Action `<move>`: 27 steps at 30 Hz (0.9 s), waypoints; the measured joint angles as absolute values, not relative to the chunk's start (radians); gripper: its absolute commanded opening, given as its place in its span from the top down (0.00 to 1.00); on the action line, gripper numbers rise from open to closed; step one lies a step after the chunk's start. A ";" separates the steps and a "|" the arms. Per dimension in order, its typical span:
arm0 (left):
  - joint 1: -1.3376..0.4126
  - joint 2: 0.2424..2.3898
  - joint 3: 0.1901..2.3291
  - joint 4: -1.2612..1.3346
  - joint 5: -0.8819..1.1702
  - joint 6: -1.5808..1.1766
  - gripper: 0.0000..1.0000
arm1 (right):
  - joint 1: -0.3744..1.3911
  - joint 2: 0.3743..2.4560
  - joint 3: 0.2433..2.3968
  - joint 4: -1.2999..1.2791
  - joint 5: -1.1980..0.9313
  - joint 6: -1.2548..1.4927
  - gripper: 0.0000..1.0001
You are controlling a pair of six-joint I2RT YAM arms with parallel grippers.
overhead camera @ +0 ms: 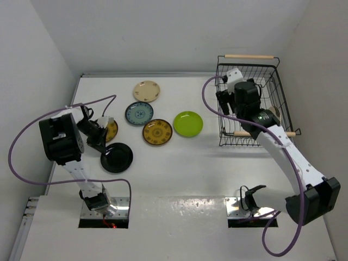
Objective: Load the plates into the dish rack
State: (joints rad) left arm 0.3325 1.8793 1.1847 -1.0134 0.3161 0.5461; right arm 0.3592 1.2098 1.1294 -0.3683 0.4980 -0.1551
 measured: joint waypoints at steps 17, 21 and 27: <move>0.031 1.791 1.751 -1.107 0.653 0.616 1.00 | 0.624 1.475 1.262 -0.318 -0.183 0.110 0.08; -0.053 1.782 1.823 -1.114 0.711 0.606 1.00 | 0.633 1.615 1.364 -0.271 -0.252 0.179 0.15; -0.102 1.780 1.830 -1.151 0.776 0.598 1.00 | 0.636 1.692 1.379 -0.205 -0.331 0.278 0.58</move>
